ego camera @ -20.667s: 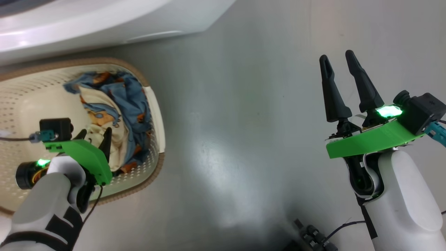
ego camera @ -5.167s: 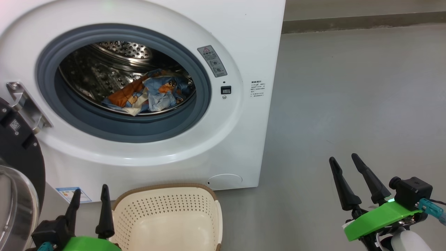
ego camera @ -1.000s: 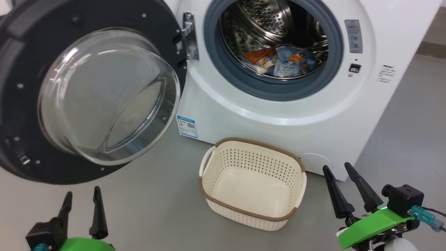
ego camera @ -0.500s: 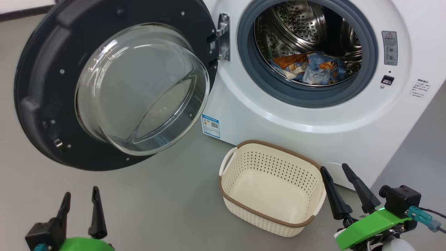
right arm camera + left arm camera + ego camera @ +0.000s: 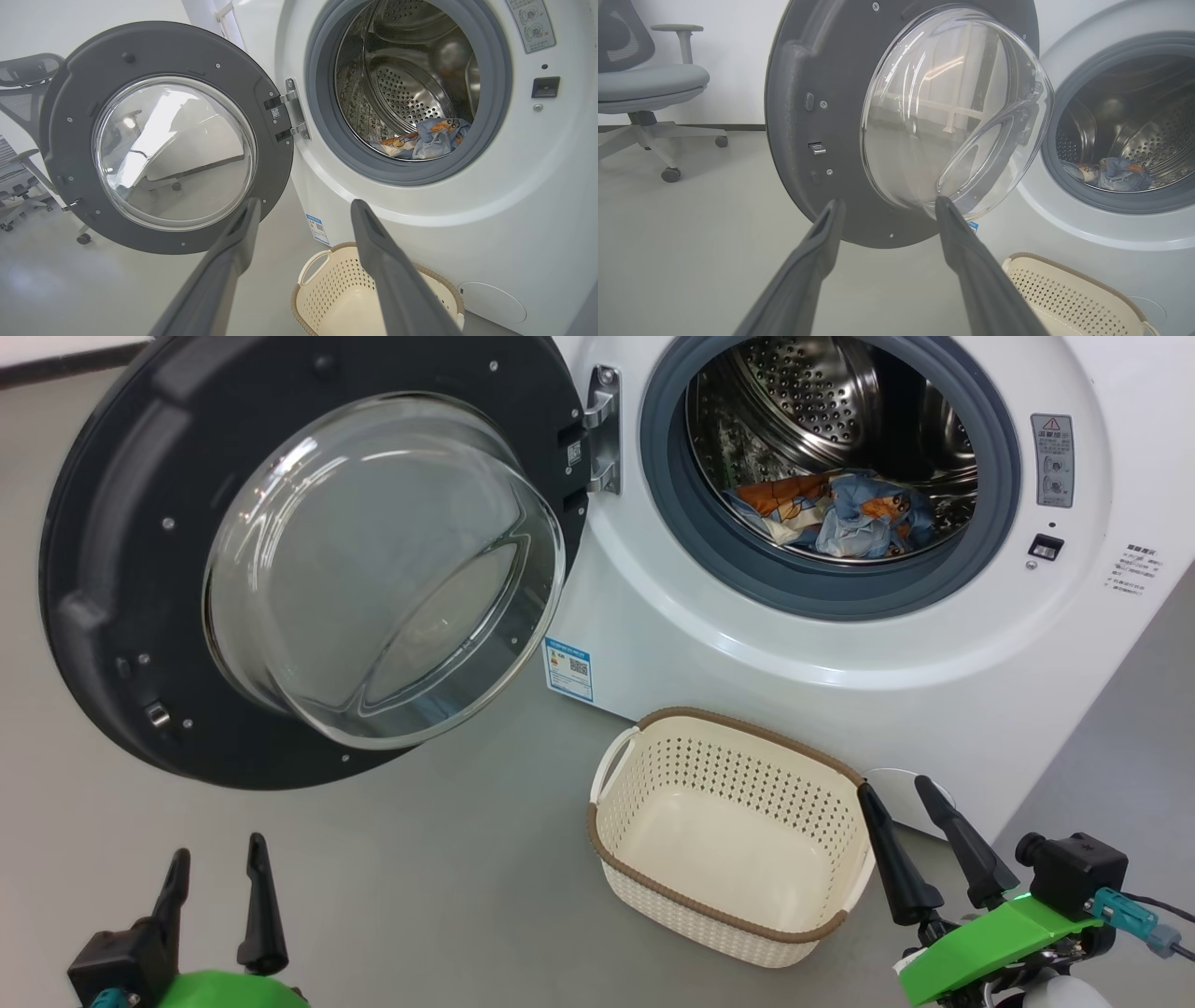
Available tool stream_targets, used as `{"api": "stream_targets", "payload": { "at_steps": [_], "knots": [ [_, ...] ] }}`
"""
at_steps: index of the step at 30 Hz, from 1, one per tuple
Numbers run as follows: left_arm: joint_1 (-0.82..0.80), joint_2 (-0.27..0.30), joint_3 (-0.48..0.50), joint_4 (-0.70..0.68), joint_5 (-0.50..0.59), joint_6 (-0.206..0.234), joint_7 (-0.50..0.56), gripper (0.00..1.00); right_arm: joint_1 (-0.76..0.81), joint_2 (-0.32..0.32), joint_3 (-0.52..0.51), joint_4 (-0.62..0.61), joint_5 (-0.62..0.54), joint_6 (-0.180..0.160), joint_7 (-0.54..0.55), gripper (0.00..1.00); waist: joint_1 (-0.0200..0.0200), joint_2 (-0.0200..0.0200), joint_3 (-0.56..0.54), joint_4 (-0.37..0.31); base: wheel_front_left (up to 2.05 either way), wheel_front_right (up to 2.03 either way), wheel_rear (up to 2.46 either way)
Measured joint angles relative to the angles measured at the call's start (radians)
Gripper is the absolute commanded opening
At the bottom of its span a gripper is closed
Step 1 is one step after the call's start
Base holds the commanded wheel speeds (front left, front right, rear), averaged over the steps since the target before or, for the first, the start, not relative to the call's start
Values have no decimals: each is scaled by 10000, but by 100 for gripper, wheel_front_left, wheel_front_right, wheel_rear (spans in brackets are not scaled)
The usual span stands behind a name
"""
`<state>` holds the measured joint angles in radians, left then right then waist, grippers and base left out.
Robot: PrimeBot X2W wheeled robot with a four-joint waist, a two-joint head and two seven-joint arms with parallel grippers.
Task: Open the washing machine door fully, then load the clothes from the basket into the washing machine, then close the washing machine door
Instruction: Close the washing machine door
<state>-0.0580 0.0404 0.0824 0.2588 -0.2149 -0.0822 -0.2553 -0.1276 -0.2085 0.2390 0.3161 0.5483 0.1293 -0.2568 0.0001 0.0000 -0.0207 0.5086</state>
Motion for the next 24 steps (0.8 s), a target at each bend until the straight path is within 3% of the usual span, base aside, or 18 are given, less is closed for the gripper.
{"api": "stream_targets", "payload": {
  "at_steps": [11, 12, 13, 14, 15, 24],
  "knots": [
    [5, 0, 0, -2, 0, 46, 0, 100, 1, -4, 6, -2, 0, 0, 0, 100, -1, 0, -13, -5, 0, 0, 0],
    [9, 0, 4, 0, -2, 46, 0, 86, 1, -4, 8, -2, 0, 0, 0, 100, -1, 0, -24, -12, 0, 0, 0],
    [16, 0, 8, 0, -2, 44, 0, 45, 1, -4, 8, -2, 0, 0, 0, 100, -1, 0, -36, -20, 0, 0, 0],
    [21, 0, 10, 4, -2, 44, 0, 19, 1, -4, 8, 0, 0, 0, 0, 100, -1, 0, -50, -30, 0, 0, 0],
    [21, 0, 12, 12, -4, 42, 0, 0, 1, -4, 10, 0, 2, 0, 0, 100, -1, 0, -66, -40, 0, 0, 0],
    [-351, 267, 207, -652, -704, -205, 109, 0, 3, -56, 150, 2, 2, 0, 0, 100, -1, 0, -166, -202, 0, 0, 0]
  ]
}}
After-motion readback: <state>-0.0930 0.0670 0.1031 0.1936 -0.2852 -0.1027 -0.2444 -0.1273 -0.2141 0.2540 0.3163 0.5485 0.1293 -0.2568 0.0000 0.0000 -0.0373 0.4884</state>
